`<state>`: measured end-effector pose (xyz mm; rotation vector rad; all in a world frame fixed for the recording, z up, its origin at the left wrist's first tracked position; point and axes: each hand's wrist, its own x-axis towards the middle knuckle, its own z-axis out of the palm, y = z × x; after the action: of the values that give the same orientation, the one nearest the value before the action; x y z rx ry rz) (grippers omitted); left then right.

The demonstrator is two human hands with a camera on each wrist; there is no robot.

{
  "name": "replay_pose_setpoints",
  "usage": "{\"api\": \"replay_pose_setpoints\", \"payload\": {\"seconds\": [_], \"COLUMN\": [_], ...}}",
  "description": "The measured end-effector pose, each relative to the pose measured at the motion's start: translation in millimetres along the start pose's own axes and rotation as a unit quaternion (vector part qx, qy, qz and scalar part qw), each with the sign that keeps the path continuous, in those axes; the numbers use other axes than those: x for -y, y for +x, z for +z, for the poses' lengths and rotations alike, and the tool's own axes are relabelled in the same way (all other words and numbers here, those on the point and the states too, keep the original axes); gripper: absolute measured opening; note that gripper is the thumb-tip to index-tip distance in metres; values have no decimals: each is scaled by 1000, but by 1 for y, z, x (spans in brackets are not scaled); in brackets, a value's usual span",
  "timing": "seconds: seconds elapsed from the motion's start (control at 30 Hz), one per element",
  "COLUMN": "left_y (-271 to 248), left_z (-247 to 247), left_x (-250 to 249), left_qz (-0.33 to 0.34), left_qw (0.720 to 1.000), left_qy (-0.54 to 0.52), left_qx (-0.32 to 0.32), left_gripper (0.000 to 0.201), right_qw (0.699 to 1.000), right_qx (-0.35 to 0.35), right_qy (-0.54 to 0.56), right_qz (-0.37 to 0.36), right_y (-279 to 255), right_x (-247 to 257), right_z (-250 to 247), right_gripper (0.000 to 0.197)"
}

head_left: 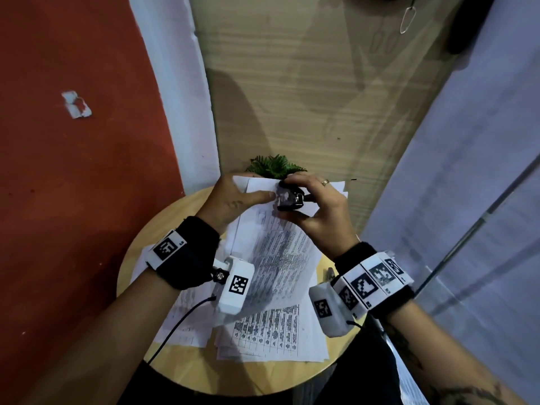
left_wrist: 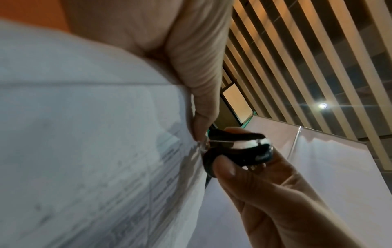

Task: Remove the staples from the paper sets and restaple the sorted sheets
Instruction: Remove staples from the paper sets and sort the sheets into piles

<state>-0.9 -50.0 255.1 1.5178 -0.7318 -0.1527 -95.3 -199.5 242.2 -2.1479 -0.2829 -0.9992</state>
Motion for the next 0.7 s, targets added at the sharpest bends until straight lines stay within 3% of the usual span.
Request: {"api": "replay_pose_setpoints", "payload": {"seconds": [0.33,0.63,0.7], "left_y": [1,1,2], "left_z": [5,9,8], "left_x": [-8,-7,-4], "left_qz": [-8,3,0], "left_qw": [1000,1000,1000], "left_qy": [-11,-3,-14], "left_qx": [25,17,13], "left_gripper": [37,44,55], "right_qw": [999,998,996], "right_qx": [7,19,23], "right_qy": [25,-26,-42], "right_qz": [-27,-61,-70], "right_y": [0,1,1], "right_x": [1,-2,-2], "right_z": [-7,-9,-9], "right_gripper": [43,39,40]}}
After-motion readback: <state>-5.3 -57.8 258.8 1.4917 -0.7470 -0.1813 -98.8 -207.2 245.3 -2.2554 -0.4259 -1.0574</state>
